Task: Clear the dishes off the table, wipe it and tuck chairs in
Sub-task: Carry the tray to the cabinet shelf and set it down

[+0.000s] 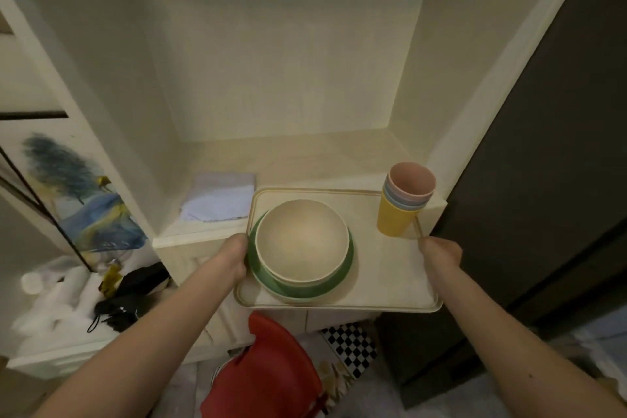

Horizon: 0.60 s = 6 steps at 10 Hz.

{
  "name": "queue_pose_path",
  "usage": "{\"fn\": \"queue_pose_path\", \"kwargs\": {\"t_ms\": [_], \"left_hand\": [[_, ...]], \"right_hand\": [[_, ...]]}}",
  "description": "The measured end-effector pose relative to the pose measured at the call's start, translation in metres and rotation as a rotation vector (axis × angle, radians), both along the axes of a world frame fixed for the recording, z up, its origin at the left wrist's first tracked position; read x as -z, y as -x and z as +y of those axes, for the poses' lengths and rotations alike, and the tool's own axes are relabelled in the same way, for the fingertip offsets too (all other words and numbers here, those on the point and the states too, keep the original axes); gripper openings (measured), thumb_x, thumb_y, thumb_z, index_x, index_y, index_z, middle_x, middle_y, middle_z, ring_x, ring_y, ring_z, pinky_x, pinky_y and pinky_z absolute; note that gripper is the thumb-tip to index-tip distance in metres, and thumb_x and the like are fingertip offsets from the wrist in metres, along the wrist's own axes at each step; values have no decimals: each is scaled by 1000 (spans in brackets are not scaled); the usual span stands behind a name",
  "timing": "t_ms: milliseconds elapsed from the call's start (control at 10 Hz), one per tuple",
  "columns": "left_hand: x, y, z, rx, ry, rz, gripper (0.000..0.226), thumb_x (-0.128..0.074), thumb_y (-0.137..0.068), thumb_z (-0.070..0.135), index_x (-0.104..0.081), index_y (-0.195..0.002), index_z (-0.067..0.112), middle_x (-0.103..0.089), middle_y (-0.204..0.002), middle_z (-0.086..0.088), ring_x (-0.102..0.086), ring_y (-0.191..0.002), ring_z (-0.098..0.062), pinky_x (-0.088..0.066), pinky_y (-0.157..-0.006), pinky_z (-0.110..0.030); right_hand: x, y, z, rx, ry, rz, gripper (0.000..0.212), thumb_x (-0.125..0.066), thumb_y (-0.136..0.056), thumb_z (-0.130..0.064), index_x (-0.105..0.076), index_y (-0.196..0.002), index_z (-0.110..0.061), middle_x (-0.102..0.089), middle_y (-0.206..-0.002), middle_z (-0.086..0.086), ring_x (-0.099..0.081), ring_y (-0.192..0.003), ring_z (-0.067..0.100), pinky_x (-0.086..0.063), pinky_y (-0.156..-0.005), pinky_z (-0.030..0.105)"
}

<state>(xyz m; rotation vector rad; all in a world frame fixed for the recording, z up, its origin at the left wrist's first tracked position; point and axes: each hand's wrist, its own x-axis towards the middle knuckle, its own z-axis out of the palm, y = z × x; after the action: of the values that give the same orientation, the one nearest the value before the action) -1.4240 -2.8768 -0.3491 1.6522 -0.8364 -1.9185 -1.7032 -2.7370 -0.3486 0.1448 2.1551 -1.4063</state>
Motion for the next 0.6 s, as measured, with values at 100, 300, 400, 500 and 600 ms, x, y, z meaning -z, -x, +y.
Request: {"fn": "queue_pose_path", "kwargs": {"t_ms": [100,300,400,500,600], "left_hand": [[4,23,-12,-34,-15,-29,34,-35,-96,11,-57,-70,9,-60,-68,-8,-55,-62,-23,-47,-48,-31],[16,59,-32,-146,-39,-42,32,-36,-94,13,-58,-73,7,-61,-62,-8,-55,-61,-24,-46,-34,-22],[19,68,-34,-167,-37,-60,33,-35,-95,11,-56,-71,5,-59,-44,-6,-53,-58,-24,-43,-31,-20],[17,76,-33,-169,-14,-79,34,-35,-94,8,-52,-65,7,-53,-34,-1,-55,-40,-20,-40,-30,-16],[24,76,-34,-198,-47,-130,36,-34,-93,7,-49,-61,8,-50,-32,0,-53,-46,-21,-45,-39,-22]], "right_hand": [[1,26,-25,-40,8,10,34,-60,-86,-7,-57,-119,-1,-60,-121,17,-55,-113,32,-45,-84,36],[6,71,-69,-130,-8,24,36,-59,-86,-8,-54,-120,4,-60,-120,20,-58,-109,35,-47,-82,35],[11,85,-84,-186,-22,55,34,-57,-87,-7,-55,-119,4,-60,-121,20,-58,-110,35,-45,-78,32],[17,95,-94,-297,-35,96,32,-53,-87,-4,-58,-116,7,-59,-123,25,-58,-111,38,-44,-74,34],[24,102,-102,-350,-69,118,30,-53,-87,-3,-60,-113,7,-61,-120,24,-60,-94,30,-40,-72,29]]}}
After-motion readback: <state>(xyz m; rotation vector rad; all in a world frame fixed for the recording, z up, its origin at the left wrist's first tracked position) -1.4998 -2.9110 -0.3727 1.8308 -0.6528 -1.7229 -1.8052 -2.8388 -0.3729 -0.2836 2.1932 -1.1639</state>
